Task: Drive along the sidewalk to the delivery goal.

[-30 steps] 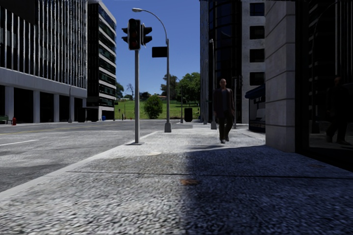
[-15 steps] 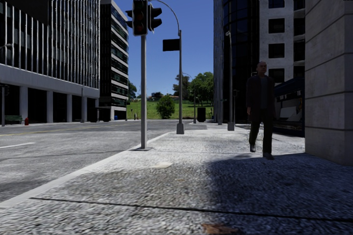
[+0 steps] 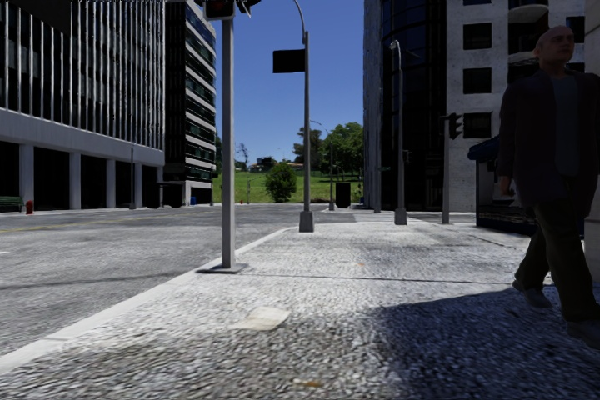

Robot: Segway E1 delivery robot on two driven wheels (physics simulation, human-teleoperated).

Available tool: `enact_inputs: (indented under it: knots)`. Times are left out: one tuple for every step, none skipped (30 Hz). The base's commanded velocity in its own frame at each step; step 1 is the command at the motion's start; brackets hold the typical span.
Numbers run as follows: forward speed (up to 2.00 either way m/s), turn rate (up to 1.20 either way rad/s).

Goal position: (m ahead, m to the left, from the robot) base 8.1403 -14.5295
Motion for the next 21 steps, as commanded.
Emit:
enact_inputs:
  knots:
    - [2.00,-0.22]
    - [2.00,-0.23]
    - [2.00,-0.30]
    - [2.00,-0.30]
    - [2.00,-0.40]
    - [2.00,-0.46]
    - [2.00,-0.48]
    - [2.00,-0.48]
    - [2.00,-0.48]
    - [2.00,-0.50]
    - [2.00,-0.56]
    - [2.00,-0.59]
    - [2.00,-0.59]
    - [2.00,-0.60]
    - [2.00,-0.60]
    - [2.00,-0.60]
    - [2.00,-0.60]
    - [2.00,-0.60]
    - [2.00,-0.60]
    - [2.00,-0.60]
    - [2.00,-0.60]
